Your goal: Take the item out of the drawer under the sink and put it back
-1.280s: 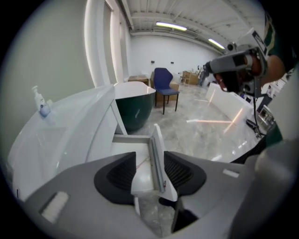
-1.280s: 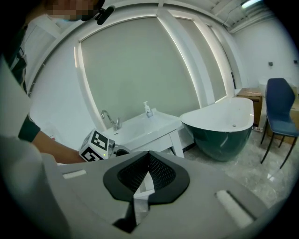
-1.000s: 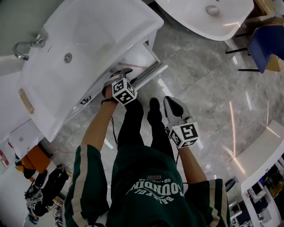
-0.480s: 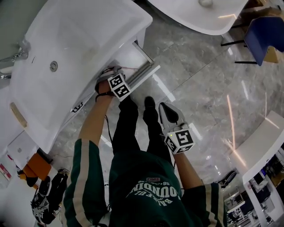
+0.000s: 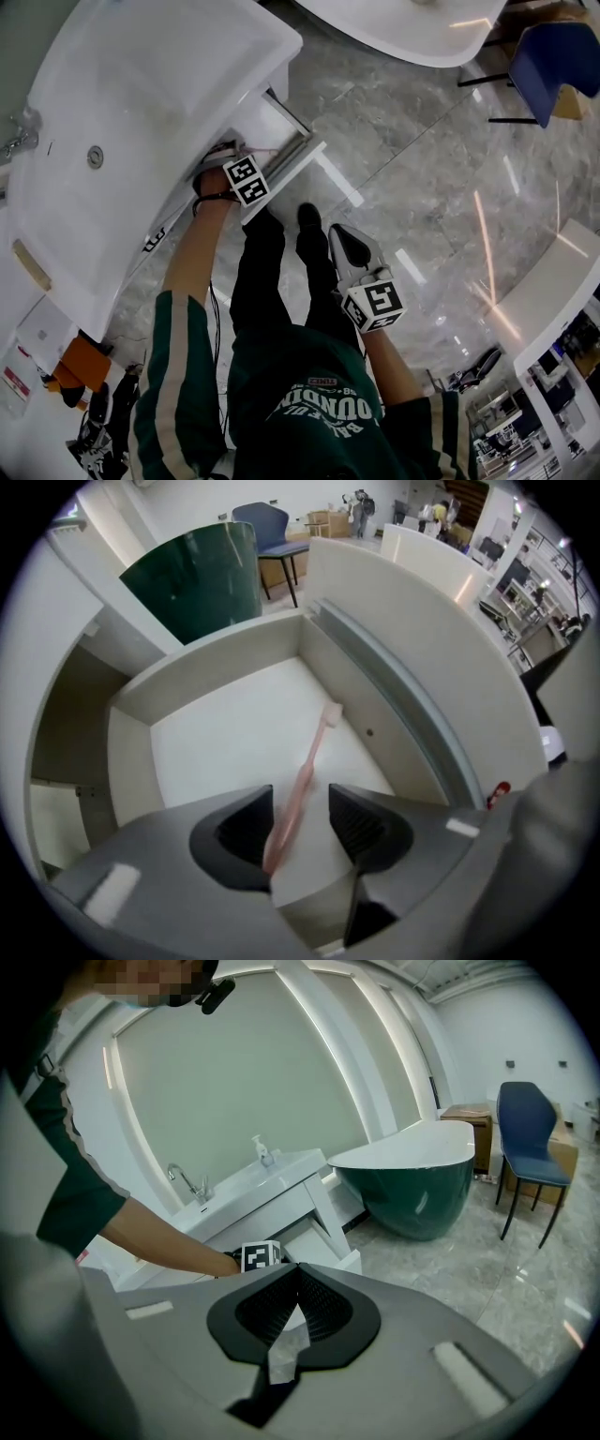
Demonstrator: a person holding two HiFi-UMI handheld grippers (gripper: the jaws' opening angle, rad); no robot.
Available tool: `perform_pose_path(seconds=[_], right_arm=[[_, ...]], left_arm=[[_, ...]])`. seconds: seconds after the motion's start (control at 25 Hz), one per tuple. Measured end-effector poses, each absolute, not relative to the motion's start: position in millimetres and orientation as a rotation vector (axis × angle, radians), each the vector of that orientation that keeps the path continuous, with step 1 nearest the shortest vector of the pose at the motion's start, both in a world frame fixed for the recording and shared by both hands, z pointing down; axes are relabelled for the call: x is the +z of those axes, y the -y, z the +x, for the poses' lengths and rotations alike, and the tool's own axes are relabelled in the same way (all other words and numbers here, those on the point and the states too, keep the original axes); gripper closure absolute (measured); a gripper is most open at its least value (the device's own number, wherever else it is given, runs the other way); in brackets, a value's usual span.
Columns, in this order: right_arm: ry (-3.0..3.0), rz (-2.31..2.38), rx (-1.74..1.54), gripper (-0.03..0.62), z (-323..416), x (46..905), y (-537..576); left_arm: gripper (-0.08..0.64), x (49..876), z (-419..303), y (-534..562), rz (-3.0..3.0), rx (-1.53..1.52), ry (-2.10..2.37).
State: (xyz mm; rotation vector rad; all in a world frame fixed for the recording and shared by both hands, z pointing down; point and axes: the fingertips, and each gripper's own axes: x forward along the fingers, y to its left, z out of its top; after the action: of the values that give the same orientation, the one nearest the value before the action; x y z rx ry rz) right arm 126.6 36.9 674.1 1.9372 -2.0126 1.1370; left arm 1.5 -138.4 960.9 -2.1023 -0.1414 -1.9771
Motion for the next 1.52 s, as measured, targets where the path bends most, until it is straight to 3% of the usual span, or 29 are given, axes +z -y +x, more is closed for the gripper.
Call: perform_pose_path(seconds=[0.24, 0.32, 0.36, 0.96, 1.52], right_arm=[[1.985, 1.951, 1.152, 0.591, 133.9, 681.4, -37.0], [1.981, 1.952, 1.157, 0.591, 134.6, 682.3, -36.8], [1.982, 1.95, 1.157, 0.591, 134.2, 682.1, -36.3], [1.999, 1.925, 1.11, 0.591, 132.3, 671.2, -33.7], [2.117, 1.876, 0.977, 0.591, 133.5, 608.7, -15.3]], left_arm=[[0.393, 971.4, -0.6, 140.3, -2.068, -2.005, 0.161], [0.485, 971.6, 0.9, 139.5, -2.086, -2.013, 0.151], [0.495, 971.6, 1.3, 139.2, -2.1, -2.025, 0.146], [0.492, 934.7, 23.5, 141.0, -2.372, -1.972, -0.06], [0.492, 807.6, 43.7, 117.1, -2.649, -1.749, -0.217]])
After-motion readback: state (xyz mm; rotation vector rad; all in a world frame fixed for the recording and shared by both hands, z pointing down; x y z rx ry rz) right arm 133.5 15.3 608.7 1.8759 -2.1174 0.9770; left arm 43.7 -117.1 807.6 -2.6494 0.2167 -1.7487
